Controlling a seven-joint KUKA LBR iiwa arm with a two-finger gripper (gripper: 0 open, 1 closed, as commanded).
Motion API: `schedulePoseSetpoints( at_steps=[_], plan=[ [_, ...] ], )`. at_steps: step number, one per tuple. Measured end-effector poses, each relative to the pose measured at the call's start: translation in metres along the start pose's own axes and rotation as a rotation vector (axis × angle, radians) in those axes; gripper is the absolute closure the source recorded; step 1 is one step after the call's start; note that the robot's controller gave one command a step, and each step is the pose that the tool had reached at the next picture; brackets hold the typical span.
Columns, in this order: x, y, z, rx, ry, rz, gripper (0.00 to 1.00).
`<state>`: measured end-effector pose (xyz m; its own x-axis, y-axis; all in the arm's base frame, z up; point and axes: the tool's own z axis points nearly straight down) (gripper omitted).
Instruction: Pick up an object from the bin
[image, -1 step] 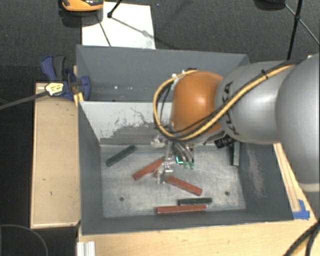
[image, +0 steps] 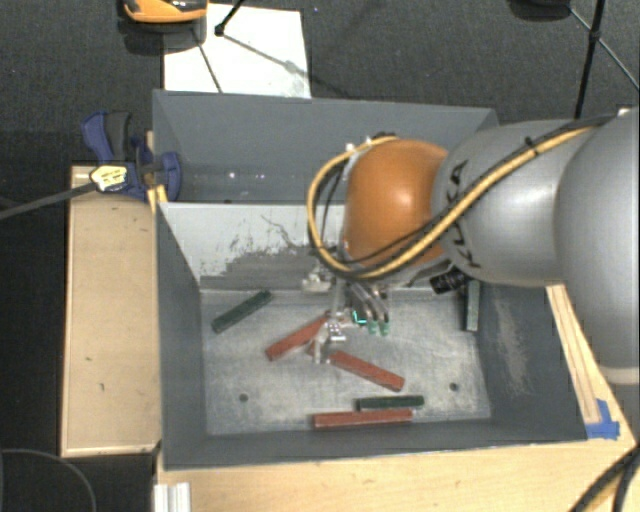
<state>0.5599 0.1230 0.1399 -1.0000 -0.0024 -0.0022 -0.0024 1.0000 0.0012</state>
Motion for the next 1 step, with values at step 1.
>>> schedulePoseSetpoints(
  at_steps=[1],
  plan=[
    [0.0059,0.0136,0.0645,-0.002,-0.003,0.04,1.0]
  ],
)
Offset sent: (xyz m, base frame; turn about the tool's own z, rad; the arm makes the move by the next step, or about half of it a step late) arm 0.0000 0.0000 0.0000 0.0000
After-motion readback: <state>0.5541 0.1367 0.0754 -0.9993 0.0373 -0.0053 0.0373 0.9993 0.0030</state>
